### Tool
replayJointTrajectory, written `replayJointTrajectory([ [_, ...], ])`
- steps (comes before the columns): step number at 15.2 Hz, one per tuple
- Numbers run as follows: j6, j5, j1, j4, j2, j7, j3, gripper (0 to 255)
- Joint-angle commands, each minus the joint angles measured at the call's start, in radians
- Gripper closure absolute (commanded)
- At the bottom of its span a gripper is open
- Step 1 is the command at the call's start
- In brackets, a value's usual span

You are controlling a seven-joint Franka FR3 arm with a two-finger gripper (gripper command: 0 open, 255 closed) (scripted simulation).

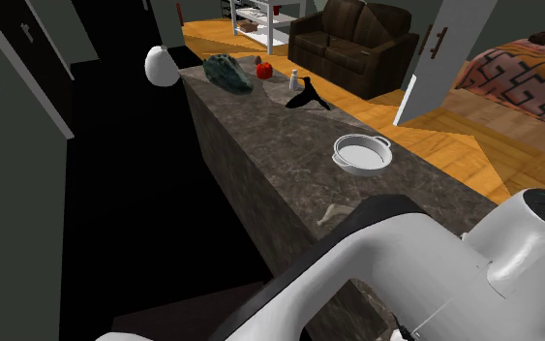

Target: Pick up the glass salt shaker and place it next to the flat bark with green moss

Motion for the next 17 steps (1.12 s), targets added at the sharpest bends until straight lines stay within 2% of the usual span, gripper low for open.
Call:
replayJointTrajectory([
  [1,0.026,-0.009,-0.004,-0.029,-0.005,0.004,-0.008,255],
  [6,0.089,-0.025,-0.006,-0.088,-0.005,0.013,-0.035,255],
  [14,0.092,-0.026,-0.006,-0.092,-0.005,0.014,-0.036,255],
  [15,0.092,-0.026,-0.006,-0.092,-0.005,0.014,-0.036,0],
  [17,0.092,-0.026,-0.006,-0.092,-0.005,0.014,-0.036,0],
])
